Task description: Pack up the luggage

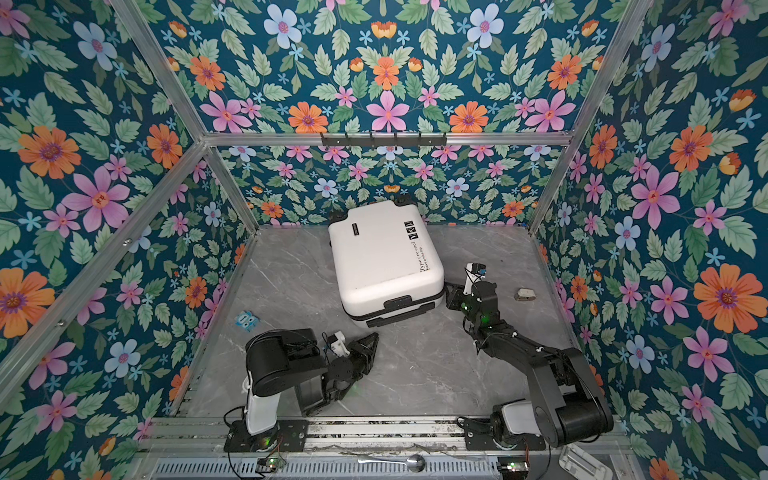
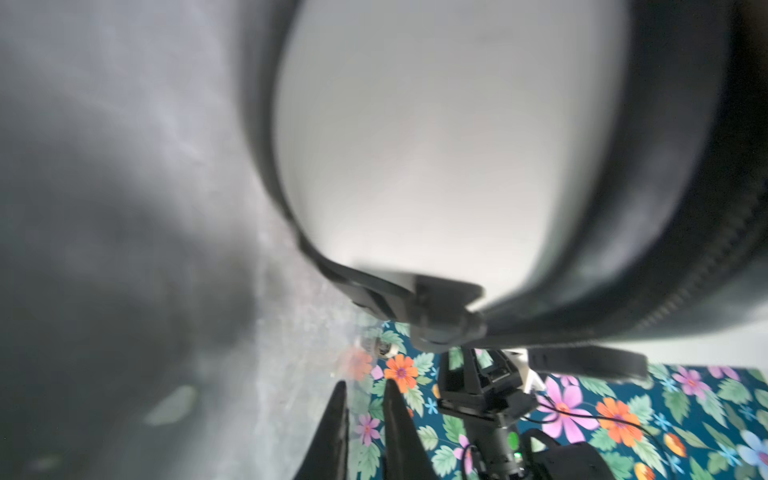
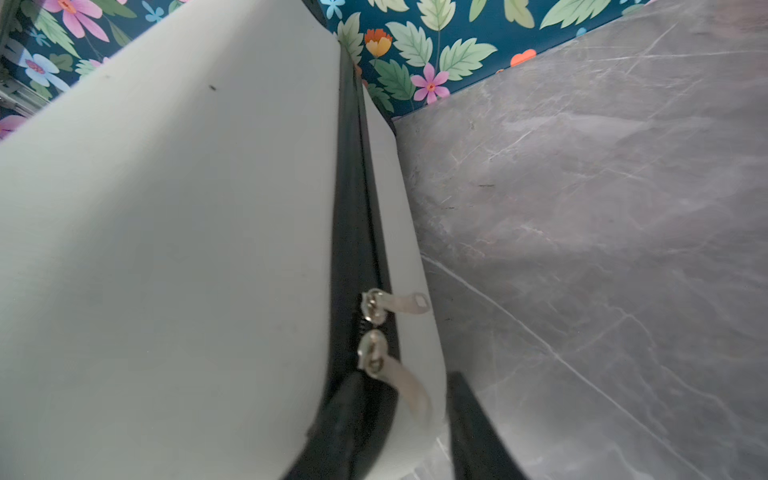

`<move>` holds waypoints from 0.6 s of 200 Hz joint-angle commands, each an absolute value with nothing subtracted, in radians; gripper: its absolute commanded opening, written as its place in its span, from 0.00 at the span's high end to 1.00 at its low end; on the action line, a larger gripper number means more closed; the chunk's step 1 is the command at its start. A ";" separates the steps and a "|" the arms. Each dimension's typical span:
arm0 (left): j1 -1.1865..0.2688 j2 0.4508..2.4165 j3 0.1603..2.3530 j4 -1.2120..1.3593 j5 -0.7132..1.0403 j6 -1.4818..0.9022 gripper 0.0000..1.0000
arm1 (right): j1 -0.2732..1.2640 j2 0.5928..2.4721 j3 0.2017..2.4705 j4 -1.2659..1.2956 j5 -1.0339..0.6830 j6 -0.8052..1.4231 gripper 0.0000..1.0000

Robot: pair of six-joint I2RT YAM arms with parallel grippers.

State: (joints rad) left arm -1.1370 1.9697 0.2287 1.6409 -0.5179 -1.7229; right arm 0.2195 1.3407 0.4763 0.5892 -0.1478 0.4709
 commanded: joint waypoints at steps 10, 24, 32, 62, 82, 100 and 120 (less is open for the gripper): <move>-1.145 1.898 0.227 1.668 -0.521 -1.593 0.82 | 0.224 1.243 0.433 0.531 -0.114 0.485 0.36; -1.160 1.859 0.224 1.647 -0.531 -1.567 0.81 | 0.223 1.165 0.415 0.478 -0.068 0.472 0.32; -1.176 1.833 0.225 1.625 -0.538 -1.549 0.80 | 0.223 1.124 0.407 0.449 -0.048 0.460 0.30; -1.253 1.703 0.257 1.420 -0.560 -1.485 0.76 | 0.221 0.962 0.387 0.345 0.017 0.427 0.21; -1.288 1.623 0.278 1.305 -0.580 -1.435 0.72 | 0.221 0.881 0.390 0.280 0.035 0.417 0.14; -1.292 1.544 0.302 1.180 -0.579 -1.379 0.63 | 0.221 0.825 0.395 0.236 0.035 0.421 0.07; -1.292 1.438 0.348 1.015 -0.593 -1.249 0.49 | 0.222 0.778 0.397 0.204 0.062 0.447 0.01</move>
